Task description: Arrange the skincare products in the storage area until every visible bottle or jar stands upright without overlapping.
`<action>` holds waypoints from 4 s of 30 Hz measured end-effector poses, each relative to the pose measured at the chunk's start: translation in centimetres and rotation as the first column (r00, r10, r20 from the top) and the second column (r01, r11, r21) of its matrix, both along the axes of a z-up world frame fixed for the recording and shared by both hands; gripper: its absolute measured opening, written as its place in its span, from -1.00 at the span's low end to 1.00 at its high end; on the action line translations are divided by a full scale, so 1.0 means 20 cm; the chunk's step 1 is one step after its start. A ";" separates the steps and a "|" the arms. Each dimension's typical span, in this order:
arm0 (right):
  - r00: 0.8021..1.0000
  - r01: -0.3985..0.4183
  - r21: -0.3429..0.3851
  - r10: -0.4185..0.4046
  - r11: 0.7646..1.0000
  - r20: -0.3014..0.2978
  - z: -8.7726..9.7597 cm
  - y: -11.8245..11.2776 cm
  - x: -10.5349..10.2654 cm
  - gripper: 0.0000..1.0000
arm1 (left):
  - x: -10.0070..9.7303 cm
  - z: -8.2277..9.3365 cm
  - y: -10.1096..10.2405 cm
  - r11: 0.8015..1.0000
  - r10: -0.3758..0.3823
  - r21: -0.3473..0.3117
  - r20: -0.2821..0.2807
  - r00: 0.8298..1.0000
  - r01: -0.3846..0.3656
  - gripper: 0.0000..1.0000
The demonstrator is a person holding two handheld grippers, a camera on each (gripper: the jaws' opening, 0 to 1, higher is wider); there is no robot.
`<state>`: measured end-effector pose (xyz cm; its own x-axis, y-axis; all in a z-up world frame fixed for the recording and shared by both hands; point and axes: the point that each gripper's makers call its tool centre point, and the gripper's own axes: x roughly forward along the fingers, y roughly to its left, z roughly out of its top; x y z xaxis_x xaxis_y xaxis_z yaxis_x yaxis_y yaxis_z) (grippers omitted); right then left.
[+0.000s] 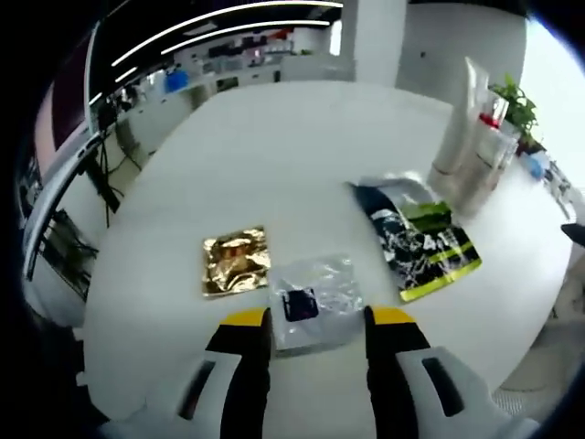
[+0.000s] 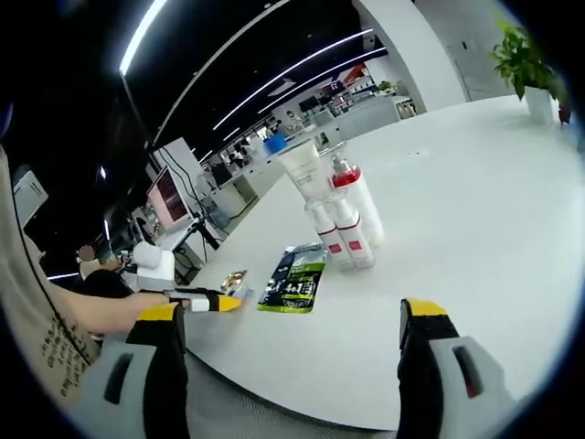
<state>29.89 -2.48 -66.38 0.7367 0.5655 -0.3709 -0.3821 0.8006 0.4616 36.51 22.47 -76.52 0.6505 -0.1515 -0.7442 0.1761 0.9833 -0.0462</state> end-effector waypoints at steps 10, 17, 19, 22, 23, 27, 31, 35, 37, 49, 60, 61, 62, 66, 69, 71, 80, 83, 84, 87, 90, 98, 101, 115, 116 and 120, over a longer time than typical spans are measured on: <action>1.000 0.007 0.000 -0.007 1.000 0.001 0.00 0.00 0.00 0.95 | 0.07 -0.02 -0.06 1.000 -0.027 -0.004 -0.004 1.000 0.027 -0.25; 1.000 0.012 0.001 -0.012 1.000 0.000 0.00 -0.01 0.00 0.95 | 0.08 -0.04 -0.08 1.000 -0.020 -0.003 -0.016 1.000 0.020 -0.24; 1.000 0.013 0.000 -0.013 1.000 -0.001 0.00 -0.01 0.00 0.95 | 0.08 -0.05 -0.08 1.000 -0.018 -0.001 -0.020 1.000 0.018 -0.24; 1.000 0.015 0.000 -0.015 1.000 -0.001 0.00 -0.01 0.00 0.95 | 0.08 -0.06 -0.09 1.000 -0.011 0.002 -0.021 1.000 0.011 -0.24; 1.000 0.015 0.000 -0.015 1.000 -0.001 0.00 -0.01 0.00 0.95 | 0.08 -0.06 -0.09 1.000 -0.010 0.003 -0.020 1.000 0.010 -0.24; 1.000 0.016 0.000 -0.016 1.000 -0.002 0.00 -0.02 0.00 0.95 | 0.09 -0.06 -0.10 1.000 -0.002 0.002 -0.021 1.000 0.003 -0.24; 1.000 0.017 0.000 -0.017 1.000 -0.003 0.00 -0.02 0.00 0.95 | 0.08 -0.07 -0.10 1.000 0.003 0.003 -0.026 1.000 -0.003 -0.24; 1.000 0.017 0.001 -0.017 1.000 -0.004 0.00 -0.02 0.01 0.95 | 0.08 -0.07 -0.10 1.000 0.003 0.005 -0.021 1.000 -0.003 -0.24; 1.000 0.017 0.000 -0.017 1.000 -0.004 0.00 -0.02 0.00 0.95 | 0.08 -0.07 -0.10 1.000 0.002 0.007 -0.020 1.000 -0.002 -0.24; 1.000 0.018 0.000 -0.018 1.000 -0.003 0.00 -0.02 0.01 0.95 | 0.08 -0.07 -0.11 1.000 0.000 -0.003 -0.019 1.000 0.000 -0.22; 1.000 0.012 -0.005 -0.012 1.000 0.001 0.00 -0.01 0.00 0.95 | 0.07 -0.06 -0.10 1.000 0.000 -0.008 -0.018 1.000 0.000 -0.17; 1.000 0.011 -0.006 -0.011 1.000 0.002 0.00 -0.01 0.00 0.95 | 0.07 -0.06 -0.10 1.000 0.000 -0.009 -0.018 1.000 0.000 -0.15; 1.000 0.010 -0.007 -0.010 1.000 0.003 0.00 -0.01 0.00 0.95 | 0.07 -0.06 -0.09 1.000 -0.001 -0.009 -0.018 1.000 0.001 -0.14; 1.000 0.001 -0.010 -0.001 1.000 0.004 0.00 0.00 0.00 0.95 | 0.05 -0.05 -0.09 1.000 -0.005 -0.019 -0.025 1.000 0.005 -0.07; 1.000 -0.004 -0.014 0.004 1.000 0.004 0.00 0.00 0.00 0.95 | 0.04 -0.05 -0.09 1.000 -0.009 -0.024 -0.028 1.000 0.008 -0.02; 1.000 -0.008 -0.015 0.008 1.000 0.006 0.00 0.00 0.00 0.95 | 0.01 -0.04 -0.09 0.999 -0.013 -0.030 -0.031 0.999 0.012 0.02; 1.000 -0.024 -0.018 0.024 1.000 0.010 0.00 0.02 -0.01 0.95 | -0.05 0.01 -0.09 0.996 -0.083 -0.025 -0.013 0.996 0.083 0.22; 1.000 -0.028 -0.024 0.028 0.999 0.011 0.00 0.02 -0.01 0.95 | -0.07 0.03 -0.07 0.994 -0.101 -0.033 -0.001 0.995 0.101 0.27; 1.000 -0.029 -0.025 0.029 0.999 0.010 0.00 0.02 -0.01 0.95 | -0.08 0.04 -0.07 0.994 -0.107 -0.038 0.003 0.994 0.107 0.30; 0.999 -0.036 -0.032 0.036 0.999 0.011 0.00 0.03 -0.02 0.95 | -0.10 0.06 -0.06 0.992 -0.121 -0.043 0.012 0.993 0.122 0.36; 0.999 -0.040 -0.038 0.041 0.998 0.012 0.00 0.03 -0.02 0.95 | -0.13 0.07 -0.03 0.991 -0.117 -0.061 0.008 0.993 0.117 0.40; 0.999 -0.042 -0.049 0.043 0.998 0.017 0.00 0.03 -0.02 0.95 | -0.20 0.13 0.05 0.988 -0.114 -0.098 0.019 0.993 0.116 0.50; 0.999 -0.044 -0.053 0.045 0.998 0.017 -0.01 0.03 -0.02 0.95 | -0.21 0.15 0.05 0.983 -0.117 -0.139 0.036 0.993 0.120 0.56; 0.998 -0.062 -0.065 0.063 0.996 0.021 0.00 0.05 -0.03 0.95 | -0.30 0.21 0.08 0.963 -0.174 -0.196 0.081 0.982 0.186 0.80; 0.998 -0.064 -0.065 0.065 0.996 0.021 0.00 0.05 -0.03 0.95 | -0.31 0.22 0.09 0.961 -0.178 -0.199 0.084 0.981 0.191 0.83; 0.997 -0.073 -0.072 0.075 0.995 0.023 -0.01 0.05 -0.03 0.95 | -0.30 0.26 0.08 0.956 -0.183 -0.215 0.100 0.978 0.200 0.89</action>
